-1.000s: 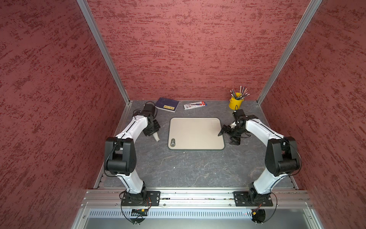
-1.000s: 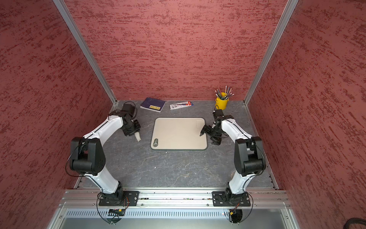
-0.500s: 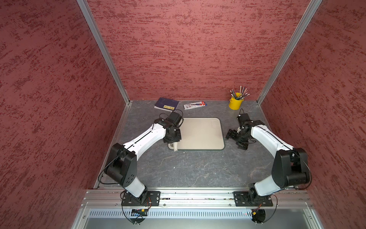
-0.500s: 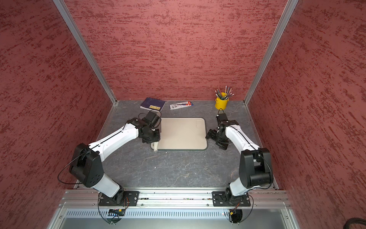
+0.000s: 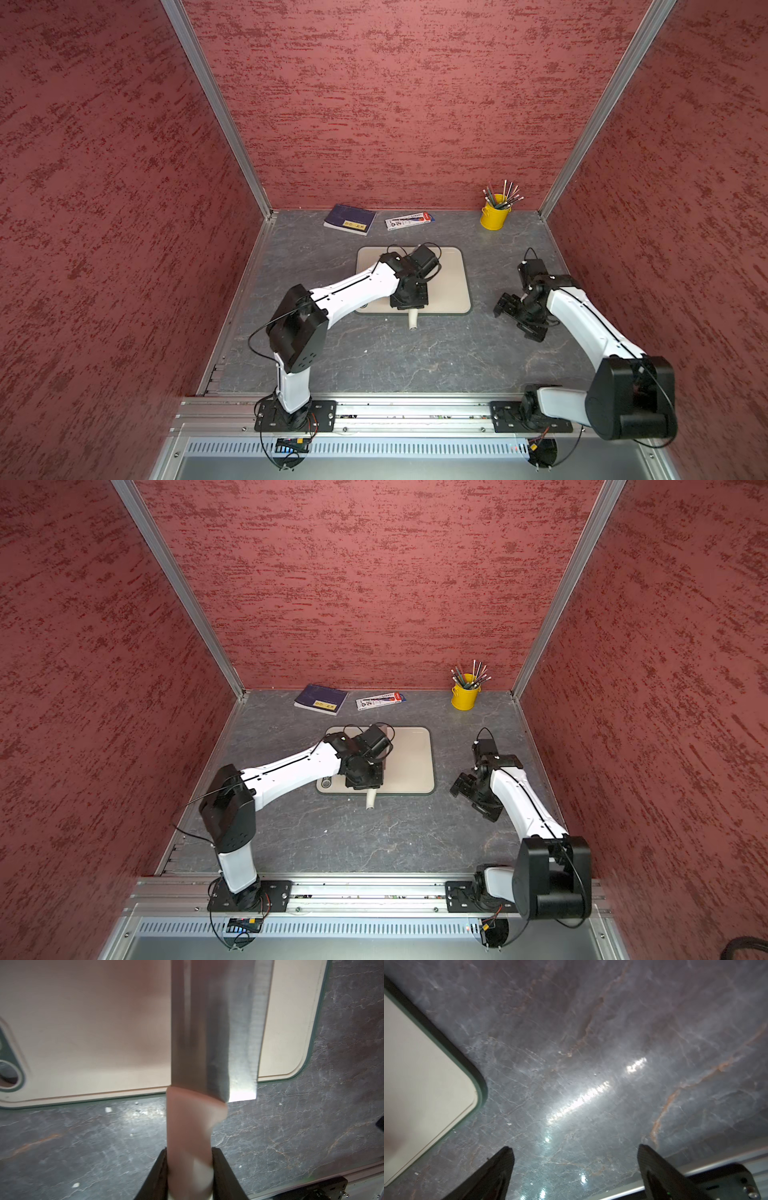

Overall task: Align the knife with the edge of the cutting board
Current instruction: Pick up the knife at the center of the board, then place the knife at the edge of the cutting board.

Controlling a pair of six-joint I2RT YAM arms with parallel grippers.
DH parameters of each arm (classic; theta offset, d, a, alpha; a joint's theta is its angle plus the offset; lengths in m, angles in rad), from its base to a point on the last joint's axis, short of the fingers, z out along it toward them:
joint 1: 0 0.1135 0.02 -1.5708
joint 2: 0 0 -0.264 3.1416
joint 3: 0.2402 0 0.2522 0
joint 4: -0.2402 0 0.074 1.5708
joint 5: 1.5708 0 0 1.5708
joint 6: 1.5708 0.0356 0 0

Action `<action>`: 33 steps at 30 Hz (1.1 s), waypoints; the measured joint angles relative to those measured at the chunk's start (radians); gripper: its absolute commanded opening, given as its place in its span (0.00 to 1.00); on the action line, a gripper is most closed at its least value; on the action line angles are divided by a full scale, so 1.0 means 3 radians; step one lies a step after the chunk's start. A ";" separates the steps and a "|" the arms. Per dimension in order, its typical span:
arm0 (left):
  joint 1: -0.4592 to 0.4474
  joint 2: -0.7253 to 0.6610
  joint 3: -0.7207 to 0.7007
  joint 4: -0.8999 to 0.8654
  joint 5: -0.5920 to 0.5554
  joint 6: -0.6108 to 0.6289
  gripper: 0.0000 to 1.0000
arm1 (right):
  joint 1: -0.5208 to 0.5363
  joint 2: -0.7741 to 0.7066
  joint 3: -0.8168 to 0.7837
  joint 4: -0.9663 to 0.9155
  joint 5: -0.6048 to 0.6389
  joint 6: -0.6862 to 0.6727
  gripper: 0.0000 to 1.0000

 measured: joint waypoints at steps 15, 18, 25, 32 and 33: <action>-0.0570 0.1039 0.0978 -0.0122 -0.0019 -0.0745 0.00 | 0.0003 -0.0320 -0.0498 -0.0042 -0.0029 0.0275 0.98; -0.0596 0.1086 0.0978 -0.0116 -0.0028 -0.0797 0.00 | 0.0004 -0.0287 -0.0551 0.0015 -0.0086 0.0273 0.98; -0.0675 0.1186 0.1150 -0.0081 -0.0103 -0.0795 0.00 | 0.0004 -0.0235 -0.0664 0.0111 -0.0187 0.0263 0.98; -0.0727 0.1436 0.1320 -0.0097 -0.0168 -0.0849 0.00 | 0.0004 -0.0192 -0.0724 0.0188 -0.0202 0.0263 0.98; -0.0727 0.1472 0.1350 -0.0102 -0.0169 -0.0860 0.00 | 0.0004 -0.0192 -0.0738 0.0192 -0.0202 0.0264 0.98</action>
